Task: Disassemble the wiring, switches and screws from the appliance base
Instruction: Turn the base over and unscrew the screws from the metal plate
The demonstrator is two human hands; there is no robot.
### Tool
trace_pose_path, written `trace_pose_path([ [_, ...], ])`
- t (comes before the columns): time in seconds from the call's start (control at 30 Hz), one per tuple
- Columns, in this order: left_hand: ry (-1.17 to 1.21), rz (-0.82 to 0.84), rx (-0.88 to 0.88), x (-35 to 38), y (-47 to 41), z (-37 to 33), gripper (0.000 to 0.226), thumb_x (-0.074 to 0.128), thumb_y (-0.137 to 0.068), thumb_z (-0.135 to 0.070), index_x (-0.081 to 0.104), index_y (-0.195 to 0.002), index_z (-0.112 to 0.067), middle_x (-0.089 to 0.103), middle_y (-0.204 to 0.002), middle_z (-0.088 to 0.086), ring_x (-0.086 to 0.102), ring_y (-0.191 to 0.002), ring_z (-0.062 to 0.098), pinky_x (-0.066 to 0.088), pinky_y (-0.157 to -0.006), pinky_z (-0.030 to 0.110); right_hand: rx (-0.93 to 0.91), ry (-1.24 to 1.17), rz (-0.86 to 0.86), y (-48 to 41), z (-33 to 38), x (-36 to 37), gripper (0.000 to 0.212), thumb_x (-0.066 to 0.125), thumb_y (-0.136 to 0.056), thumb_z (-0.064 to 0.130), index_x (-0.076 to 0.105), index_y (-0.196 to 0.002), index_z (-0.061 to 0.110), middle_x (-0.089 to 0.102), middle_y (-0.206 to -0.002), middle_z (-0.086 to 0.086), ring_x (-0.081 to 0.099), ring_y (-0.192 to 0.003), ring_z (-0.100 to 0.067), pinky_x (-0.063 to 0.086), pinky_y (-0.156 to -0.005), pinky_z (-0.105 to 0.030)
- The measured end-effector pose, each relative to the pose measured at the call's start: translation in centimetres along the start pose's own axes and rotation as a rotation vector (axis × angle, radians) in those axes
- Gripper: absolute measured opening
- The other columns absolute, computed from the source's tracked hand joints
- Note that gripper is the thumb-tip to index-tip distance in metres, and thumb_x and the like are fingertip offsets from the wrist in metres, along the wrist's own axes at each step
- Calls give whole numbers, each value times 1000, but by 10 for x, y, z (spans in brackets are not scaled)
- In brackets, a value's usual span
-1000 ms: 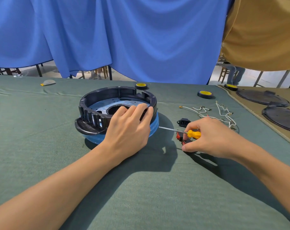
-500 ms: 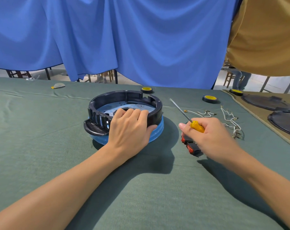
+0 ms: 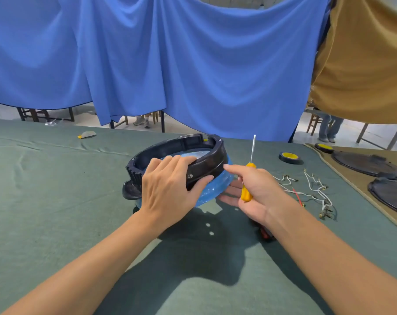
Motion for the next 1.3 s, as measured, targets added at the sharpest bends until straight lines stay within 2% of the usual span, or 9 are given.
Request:
trace_pose_path([
  [0.17,-128,146,140,4,-10,2,92,61,-66,-81,64,-116,-4,64,-94,5,57,-80,27,43,-69,40,28,-45,-14,-10,21,9,10,61,-87,-5,57,-86,4,71,-77,-18,70,-64,-27,58,-65,-39],
  [0.33,-199,201,128,9,-23,3,80,78,-53,-41,62,-118,3,64,-99,12,58,-81,33,45,-69,40,-3,-17,16,-23,35,13,6,61,-90,-1,57,-89,3,73,-78,-18,73,-67,-28,60,-65,-40],
  [0.63,106,156,-363,5,-93,42,73,76,-55,-44,57,-122,-22,59,-102,-7,53,-97,19,36,-77,28,-183,146,-165,-50,71,4,13,60,-97,19,55,-91,8,66,-113,-21,67,-100,-28,54,-93,-41],
  [0.73,347,138,-617,7,-108,64,51,64,-47,-52,62,-96,-37,60,-84,-14,57,-86,15,44,-73,32,-229,295,-178,-60,76,3,28,60,-96,29,55,-86,3,68,-109,-17,60,-114,-32,44,-104,-46],
  [0.77,441,131,-687,9,-109,71,40,62,-46,-52,61,-83,-38,61,-76,-13,58,-78,14,46,-70,33,-239,345,-181,-63,77,2,35,61,-96,33,54,-86,0,52,-93,4,61,-108,-35,44,-101,-46],
  [0.8,535,132,-747,12,-109,77,31,62,-45,-51,61,-72,-36,60,-67,-13,57,-69,13,47,-66,33,-252,384,-184,-66,77,3,40,61,-95,36,51,-80,1,63,-108,-25,62,-88,-36,44,-92,-44],
  [0.87,722,157,-867,21,-107,87,28,65,-44,-45,67,-67,-29,59,-60,-11,53,-58,14,44,-60,32,-274,450,-209,-71,77,3,47,62,-94,37,34,-64,14,33,-56,-1,32,-57,-25,35,-76,-37],
  [1.07,992,348,-1176,45,-83,112,46,74,-42,-35,64,-80,-10,61,-78,15,53,-67,27,43,-67,42,-346,635,-422,-80,77,-10,38,62,-79,11,32,-57,17,31,-51,2,27,-52,-19,23,-52,-29],
  [1.3,1114,600,-1304,74,-60,145,36,64,-74,-30,70,-96,-3,67,-99,21,65,-68,25,51,-69,31,-298,704,-447,-98,75,-22,16,59,-74,3,45,-69,10,46,-66,-11,39,-62,-21,36,-56,-34],
])
Point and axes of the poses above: each hand's wrist, its own y-axis away from the middle knuckle, its own x-axis out of the palm, z = x × y, the point moved 6 cm from there along -y, towards the middle knuckle
